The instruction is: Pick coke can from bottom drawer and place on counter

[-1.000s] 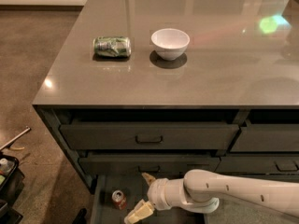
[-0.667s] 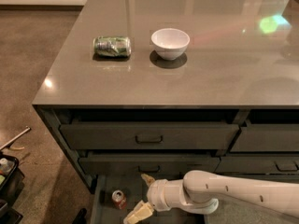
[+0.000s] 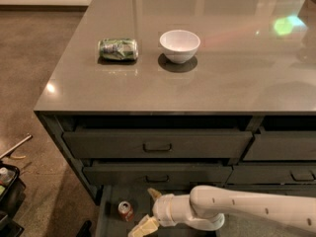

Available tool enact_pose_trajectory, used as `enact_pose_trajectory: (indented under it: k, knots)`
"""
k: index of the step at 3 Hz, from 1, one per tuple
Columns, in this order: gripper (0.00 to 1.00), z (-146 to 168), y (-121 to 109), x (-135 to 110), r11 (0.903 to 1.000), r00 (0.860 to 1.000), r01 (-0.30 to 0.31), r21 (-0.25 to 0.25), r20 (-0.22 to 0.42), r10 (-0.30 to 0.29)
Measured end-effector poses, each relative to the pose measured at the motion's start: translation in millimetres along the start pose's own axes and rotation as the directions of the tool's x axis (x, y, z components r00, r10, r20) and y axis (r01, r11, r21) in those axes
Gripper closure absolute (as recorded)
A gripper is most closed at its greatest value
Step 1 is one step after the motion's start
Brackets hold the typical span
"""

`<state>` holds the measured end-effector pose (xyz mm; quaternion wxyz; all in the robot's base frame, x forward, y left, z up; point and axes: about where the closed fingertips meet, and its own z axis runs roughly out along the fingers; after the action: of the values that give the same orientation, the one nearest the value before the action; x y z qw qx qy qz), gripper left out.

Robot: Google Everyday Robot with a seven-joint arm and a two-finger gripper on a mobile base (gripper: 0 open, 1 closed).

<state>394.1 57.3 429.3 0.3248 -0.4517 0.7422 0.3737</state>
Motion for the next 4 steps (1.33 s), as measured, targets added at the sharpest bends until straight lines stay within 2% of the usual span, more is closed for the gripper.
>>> enact_pose_trajectory:
  k: [1,2,3,4]
  knots:
    - [0.00,56.4,1.6,23.3,0.9968,0.999,-0.040,-0.069,0.028,0.042]
    - [0.00,97.9,1.9,42.0,0.9925,0.997,-0.066,-0.103,0.023,0.069]
    - [0.00,102.8,4.3,44.5,0.9910,0.997,-0.075,-0.111,0.024,0.078]
    - [0.00,101.6,-3.5,57.1,0.9914,0.995,-0.103,-0.081,0.003,0.104]
